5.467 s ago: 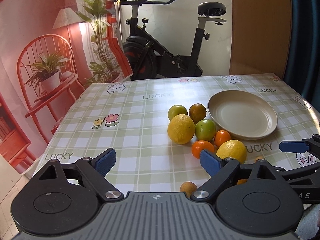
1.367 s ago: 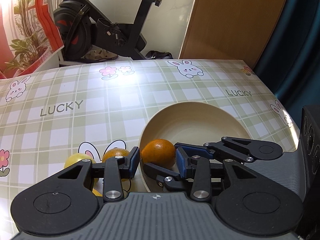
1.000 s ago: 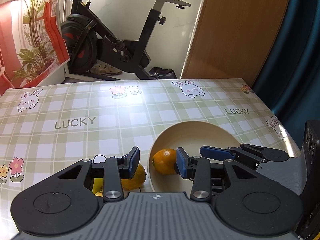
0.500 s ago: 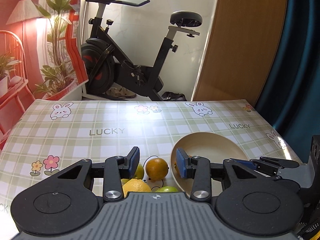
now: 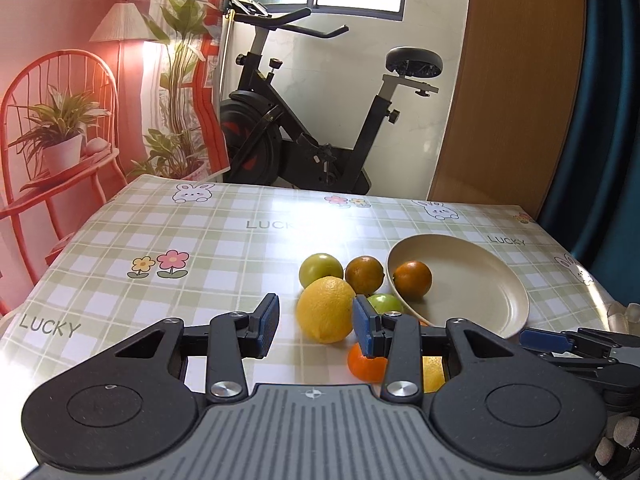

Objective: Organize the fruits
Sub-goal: 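Grasp a brown kiwi with the left gripper while the right gripper grasps another kiwi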

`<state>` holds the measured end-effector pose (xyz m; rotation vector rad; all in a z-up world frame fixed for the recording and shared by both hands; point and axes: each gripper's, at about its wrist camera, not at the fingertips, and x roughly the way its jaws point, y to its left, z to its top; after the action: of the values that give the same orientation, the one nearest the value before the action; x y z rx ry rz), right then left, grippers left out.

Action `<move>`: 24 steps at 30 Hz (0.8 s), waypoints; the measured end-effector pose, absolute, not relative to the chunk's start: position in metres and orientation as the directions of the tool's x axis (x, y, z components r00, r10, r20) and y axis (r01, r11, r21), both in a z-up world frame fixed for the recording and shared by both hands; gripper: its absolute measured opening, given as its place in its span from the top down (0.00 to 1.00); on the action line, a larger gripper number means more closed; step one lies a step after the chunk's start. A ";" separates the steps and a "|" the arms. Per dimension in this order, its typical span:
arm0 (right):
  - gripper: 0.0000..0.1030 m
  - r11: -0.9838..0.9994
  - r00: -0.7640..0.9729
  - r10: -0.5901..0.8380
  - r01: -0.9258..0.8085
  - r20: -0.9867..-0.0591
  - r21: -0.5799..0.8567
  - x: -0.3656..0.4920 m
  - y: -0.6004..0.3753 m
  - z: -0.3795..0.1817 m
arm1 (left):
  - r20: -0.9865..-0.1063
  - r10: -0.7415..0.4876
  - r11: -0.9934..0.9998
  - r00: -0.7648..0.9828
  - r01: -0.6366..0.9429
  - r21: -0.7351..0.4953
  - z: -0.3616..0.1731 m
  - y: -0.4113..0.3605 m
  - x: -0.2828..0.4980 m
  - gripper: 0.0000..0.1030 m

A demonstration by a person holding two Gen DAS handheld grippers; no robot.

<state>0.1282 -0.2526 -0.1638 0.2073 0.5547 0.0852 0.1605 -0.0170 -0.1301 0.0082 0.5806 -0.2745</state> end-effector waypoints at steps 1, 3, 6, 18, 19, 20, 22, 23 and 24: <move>0.52 0.977 0.845 0.132 -0.022 -0.518 0.214 0.124 -0.252 -0.166 | -0.541 -0.252 0.964 0.803 0.257 -0.068 -0.131 -0.015 0.156 0.59; 0.54 0.978 0.842 0.133 -0.027 -0.522 0.206 0.117 -0.250 -0.170 | -0.540 -0.251 0.965 0.803 0.253 -0.073 -0.132 -0.013 0.153 0.59; 0.55 0.979 0.845 0.147 -0.052 -0.514 0.195 0.109 -0.244 -0.173 | -0.547 -0.242 0.969 0.802 0.234 -0.086 -0.133 -0.011 0.152 0.59; 0.66 0.982 0.828 0.183 -0.133 -0.529 0.132 0.103 -0.227 -0.190 | -0.608 -0.257 0.964 0.751 0.240 -0.111 -0.154 -0.010 0.149 0.59; 0.69 0.982 0.828 0.185 -0.132 -0.530 0.136 0.104 -0.227 -0.191 | -0.613 -0.256 0.965 0.747 0.237 -0.115 -0.154 -0.010 0.150 0.59; 0.70 0.981 0.827 0.188 -0.131 -0.530 0.143 0.104 -0.228 -0.191 | -0.622 -0.256 0.965 0.740 0.233 -0.120 -0.157 -0.008 0.150 0.59; 0.70 0.980 0.827 0.191 -0.125 -0.529 0.158 0.104 -0.231 -0.192 | -0.636 -0.259 0.964 0.727 0.230 -0.131 -0.160 -0.006 0.151 0.59; 0.70 0.979 0.826 0.191 -0.121 -0.530 0.163 0.105 -0.232 -0.193 | -0.643 -0.263 0.963 0.719 0.231 -0.135 -0.162 -0.006 0.152 0.59; 0.70 0.978 0.825 0.191 -0.118 -0.532 0.170 0.105 -0.234 -0.193 | -0.648 -0.264 0.963 0.714 0.234 -0.135 -0.163 -0.007 0.151 0.59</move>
<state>0.1051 -0.2342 -0.1932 0.1315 0.5787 0.1647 0.1510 -0.0069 -0.1633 -0.0438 0.7246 -0.2763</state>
